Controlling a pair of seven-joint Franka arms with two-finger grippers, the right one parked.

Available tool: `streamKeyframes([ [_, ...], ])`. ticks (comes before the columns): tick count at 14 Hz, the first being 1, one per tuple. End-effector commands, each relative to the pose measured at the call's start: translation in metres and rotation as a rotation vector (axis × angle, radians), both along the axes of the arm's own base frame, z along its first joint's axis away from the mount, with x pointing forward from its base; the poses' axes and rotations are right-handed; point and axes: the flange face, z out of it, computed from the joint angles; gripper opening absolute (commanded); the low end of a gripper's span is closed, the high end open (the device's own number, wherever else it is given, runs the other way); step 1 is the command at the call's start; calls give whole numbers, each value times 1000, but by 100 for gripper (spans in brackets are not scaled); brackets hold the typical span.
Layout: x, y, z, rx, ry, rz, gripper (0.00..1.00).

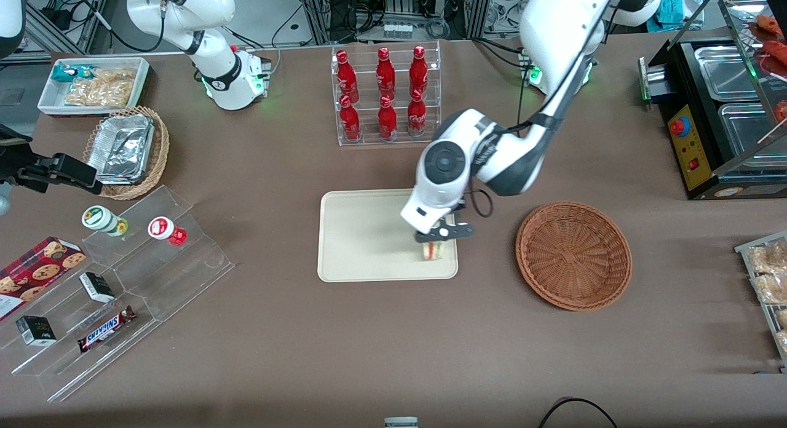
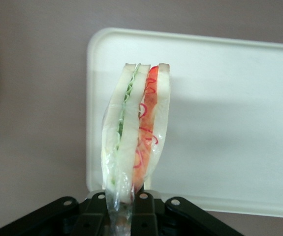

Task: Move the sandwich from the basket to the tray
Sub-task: 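Carry the sandwich with the left gripper over the cream tray, then lower the sandwich onto the tray, open the left gripper, withdraw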

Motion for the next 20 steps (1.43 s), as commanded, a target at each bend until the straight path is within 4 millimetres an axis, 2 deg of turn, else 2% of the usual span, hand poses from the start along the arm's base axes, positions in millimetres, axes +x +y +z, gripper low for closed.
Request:
streamKeyframes([
  [1,1,-39,-11,-6,-13,12,6],
  [4,-17,-78,-32,-42,-62,61,7],
  [6,-18,-82,-45,-43,-62,98,7],
  [8,-28,-94,-54,-57,-77,86,7],
  [10,-27,-93,-56,-52,-83,81,13],
  [11,-27,-93,-56,-50,-87,74,34],
  [12,-27,-92,-58,-46,-87,68,78],
  [13,-28,-91,-57,-40,-90,67,100],
  [16,-27,-89,-36,-32,-94,68,100],
  [18,-29,-79,-5,15,-76,61,100],
  [20,-23,-59,30,90,-112,53,100],
])
